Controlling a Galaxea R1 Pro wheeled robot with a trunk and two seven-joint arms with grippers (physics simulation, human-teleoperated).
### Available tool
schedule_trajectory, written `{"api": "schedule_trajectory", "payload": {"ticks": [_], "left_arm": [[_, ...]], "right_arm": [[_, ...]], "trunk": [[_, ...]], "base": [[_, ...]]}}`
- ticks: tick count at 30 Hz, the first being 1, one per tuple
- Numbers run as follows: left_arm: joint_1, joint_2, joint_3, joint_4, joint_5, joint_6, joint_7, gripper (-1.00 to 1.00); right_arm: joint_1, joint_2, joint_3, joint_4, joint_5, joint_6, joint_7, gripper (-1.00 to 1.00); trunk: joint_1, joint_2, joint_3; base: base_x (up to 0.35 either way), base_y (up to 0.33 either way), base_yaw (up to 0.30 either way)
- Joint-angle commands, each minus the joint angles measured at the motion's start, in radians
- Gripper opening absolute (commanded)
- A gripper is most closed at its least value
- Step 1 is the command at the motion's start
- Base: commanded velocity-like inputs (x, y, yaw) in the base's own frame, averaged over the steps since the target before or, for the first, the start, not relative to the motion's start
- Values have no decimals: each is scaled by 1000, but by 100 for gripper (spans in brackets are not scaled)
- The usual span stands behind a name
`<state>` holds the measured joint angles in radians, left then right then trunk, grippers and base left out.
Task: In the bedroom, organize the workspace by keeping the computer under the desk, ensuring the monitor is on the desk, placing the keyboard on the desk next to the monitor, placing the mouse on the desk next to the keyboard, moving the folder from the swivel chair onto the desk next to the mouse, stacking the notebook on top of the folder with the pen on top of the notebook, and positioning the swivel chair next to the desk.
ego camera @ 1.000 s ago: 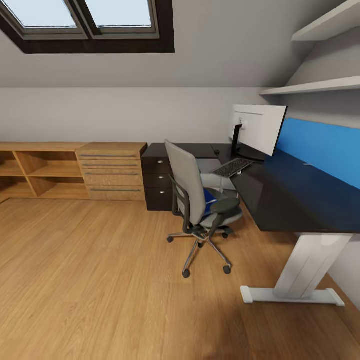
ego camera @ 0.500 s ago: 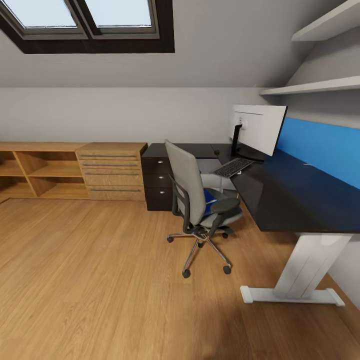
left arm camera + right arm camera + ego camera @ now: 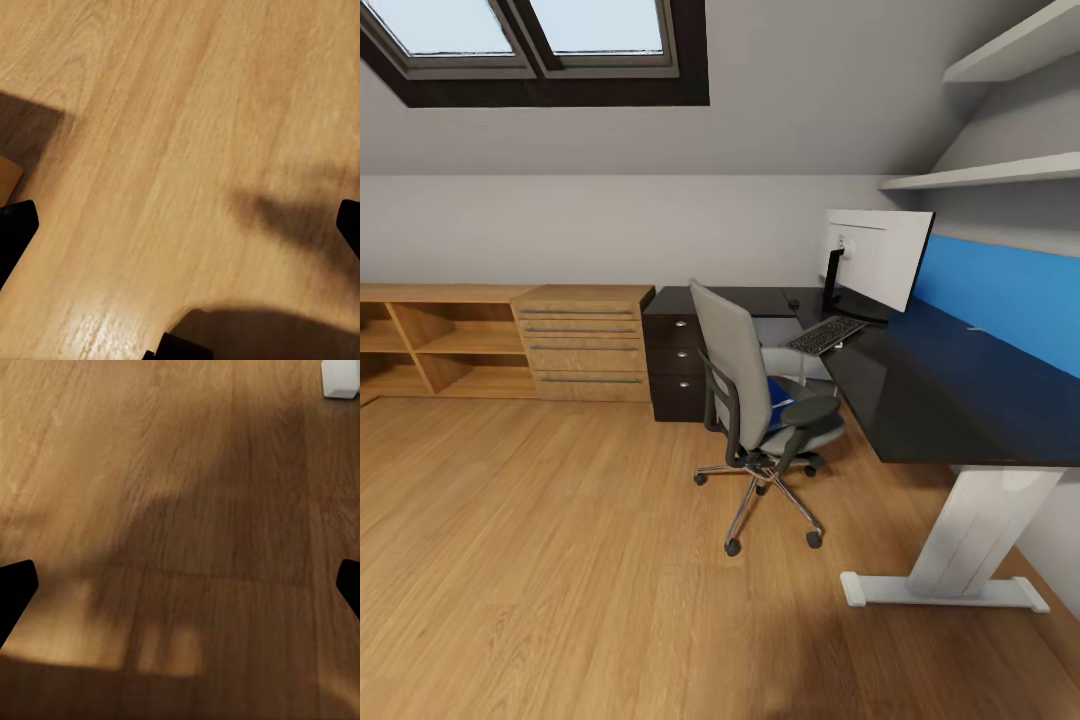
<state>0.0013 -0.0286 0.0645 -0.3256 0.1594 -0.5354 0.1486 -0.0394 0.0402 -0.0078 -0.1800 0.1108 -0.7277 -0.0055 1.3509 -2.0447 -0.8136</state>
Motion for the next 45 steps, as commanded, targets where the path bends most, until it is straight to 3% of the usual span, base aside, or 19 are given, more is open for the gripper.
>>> {"api": "schedule_trajectory", "payload": {"ticks": [1,14,18,21,26,27,30,36,37,41,45], "left_arm": [[0,-1,5,-1,0,-2,-1,100],[0,0,4,-12,-1,-3,-5,100],[-1,-5,4,-107,0,9,-3,100],[-1,-17,4,-209,0,54,3,100],[-1,-53,2,-372,-3,248,58,100],[-2,-68,1,-438,-3,351,89,100],[-5,-93,-1,-539,-4,498,123,100],[-57,-146,-6,-722,-4,706,155,100],[-138,-146,-37,-847,-3,828,163,100],[-185,-146,-86,-968,-1,939,165,100],[-199,-146,-105,-1008,-1,983,165,100]], "right_arm": [[0,0,-1,1,5,-3,-1,100],[-1,-27,-5,-60,1,-3,-2,100],[-4,-27,-5,-135,-5,4,-4,100],[-23,-26,-6,-184,-13,20,-16,100],[-126,-26,-6,-216,-29,103,-67,100],[-182,-26,-6,-218,-40,155,-90,100],[-263,-26,-6,-218,-52,237,-114,100],[-408,-25,-6,-191,-66,355,-135,100],[-541,-22,-6,-142,-68,444,-146,100],[-671,-23,-7,-92,-70,582,-157,100],[-734,-23,-8,-74,-72,642,-160,100]], "trunk": [[0,0,-1],[0,0,-1],[0,0,-1],[0,0,-1],[0,0,-1],[0,0,-1],[0,0,-1],[0,0,-1],[0,0,-1],[0,0,-1],[0,0,-1]], "base": [[0,0,0],[0,0,0],[0,0,0],[0,0,0],[0,0,0],[0,0,0],[0,0,0],[0,0,0],[0,0,0],[0,0,0],[0,0,0]]}}
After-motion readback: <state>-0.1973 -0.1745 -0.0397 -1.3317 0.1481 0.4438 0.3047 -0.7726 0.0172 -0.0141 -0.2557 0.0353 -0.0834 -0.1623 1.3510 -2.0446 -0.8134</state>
